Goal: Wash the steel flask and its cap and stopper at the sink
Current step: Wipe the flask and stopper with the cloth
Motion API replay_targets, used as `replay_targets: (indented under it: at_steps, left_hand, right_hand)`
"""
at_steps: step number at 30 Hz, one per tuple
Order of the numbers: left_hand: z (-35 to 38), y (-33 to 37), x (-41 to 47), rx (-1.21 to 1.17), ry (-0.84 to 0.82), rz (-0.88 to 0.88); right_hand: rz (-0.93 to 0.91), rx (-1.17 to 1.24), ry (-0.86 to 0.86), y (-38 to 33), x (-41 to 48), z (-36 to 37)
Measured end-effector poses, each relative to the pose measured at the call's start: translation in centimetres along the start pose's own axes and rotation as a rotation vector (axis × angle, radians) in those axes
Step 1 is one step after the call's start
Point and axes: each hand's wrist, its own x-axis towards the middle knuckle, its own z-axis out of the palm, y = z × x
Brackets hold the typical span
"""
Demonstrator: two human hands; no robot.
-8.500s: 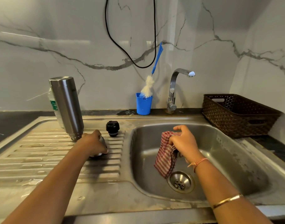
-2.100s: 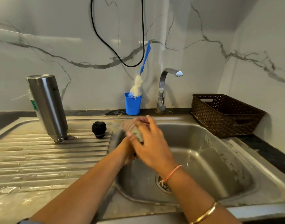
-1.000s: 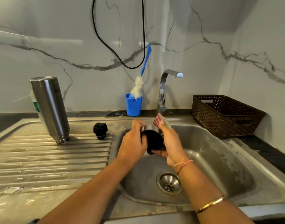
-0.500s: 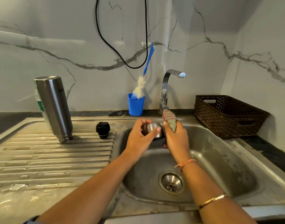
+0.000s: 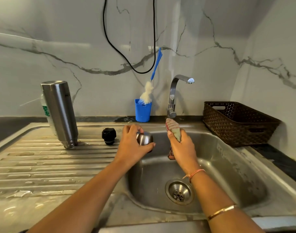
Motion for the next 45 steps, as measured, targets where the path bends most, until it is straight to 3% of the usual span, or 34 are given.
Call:
replay_targets:
  at_steps: [5, 11, 15, 24, 32, 36, 38, 40, 45]
  left_hand:
    - [-4.9, -3.9, -0.4, 0.060, 0.013, -0.082]
    - [-10.7, -9.3, 0.1, 0.179, 0.098, -0.143]
    - [-11.3, -11.6, 0.5, 0.199, 0.046, -0.171]
    - [-12.0, -12.4, 0.5, 0.277, -0.044, -0.093]
    - [-10.5, -8.9, -0.3, 0.257, 0.191, 0.209]
    - [-8.4, -5.4, -0.5, 0.221, 0.143, 0.264]
    - [-6.8, -3.2, -0.7, 0.137, 0.047, 0.176]
    - [-4.7, -1.2, -0.7, 0.031, -0.068, 0.018]
    - [0.4, 1.3, -0.1, -0.487, -0.293, -0.501]
  right_hand:
    - [0.009, 0.014, -0.070, 0.4, -0.2, 0.5]
    - [0.046, 0.070, -0.037, 1.2, 0.5, 0.2]
    - [0.032, 0.060, -0.019, 1.0, 0.3, 0.1]
    - [0.107, 0.112, -0.115, 0.2, -0.4, 0.3]
    - [0.160, 0.150, -0.247, -0.8, -1.2, 0.0]
    - [0.118, 0.023, -0.264, -0.5, -0.8, 0.1]
    - [0.090, -0.087, -0.211, -0.3, -0.4, -0.3]
    - [0.078, -0.047, -0.182, -0.8, -0.4, -0.9]
    - [0.219, 0.418, -0.135, -1.5, -0.3, -2.0]
